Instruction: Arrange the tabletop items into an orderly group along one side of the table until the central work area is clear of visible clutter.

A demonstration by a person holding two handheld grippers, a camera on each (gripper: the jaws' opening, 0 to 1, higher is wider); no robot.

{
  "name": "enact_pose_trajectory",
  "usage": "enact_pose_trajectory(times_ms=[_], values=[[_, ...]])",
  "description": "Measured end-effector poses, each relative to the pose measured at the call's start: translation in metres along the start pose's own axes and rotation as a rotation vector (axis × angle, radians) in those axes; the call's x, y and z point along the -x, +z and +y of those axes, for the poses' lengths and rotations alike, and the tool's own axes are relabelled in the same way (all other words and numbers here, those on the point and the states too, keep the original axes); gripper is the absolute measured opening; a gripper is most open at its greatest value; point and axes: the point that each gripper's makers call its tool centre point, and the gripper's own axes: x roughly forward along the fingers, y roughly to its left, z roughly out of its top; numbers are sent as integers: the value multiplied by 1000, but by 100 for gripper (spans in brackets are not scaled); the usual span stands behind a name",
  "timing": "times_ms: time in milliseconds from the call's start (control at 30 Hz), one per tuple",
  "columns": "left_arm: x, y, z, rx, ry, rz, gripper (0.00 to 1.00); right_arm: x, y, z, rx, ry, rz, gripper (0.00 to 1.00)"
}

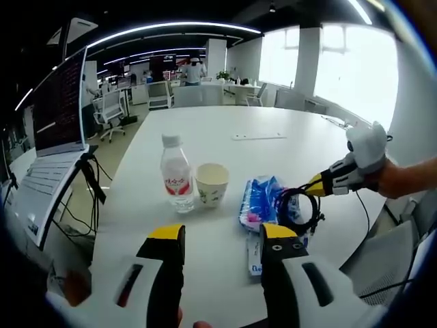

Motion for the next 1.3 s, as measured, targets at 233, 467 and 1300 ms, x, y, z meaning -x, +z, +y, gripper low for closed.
enact_pose_trajectory(times_ms=[233, 467, 1300], values=[[-2, 1, -2, -4, -5, -2, 43, 7, 1, 3, 16, -5, -22, 0], [-2, 3, -5, -11, -10, -1, 43, 13, 4, 0, 42, -17, -33, 0], [-7, 8, -11, -22, -27, -5, 43, 41, 24, -16, 53, -84, -102, 0]])
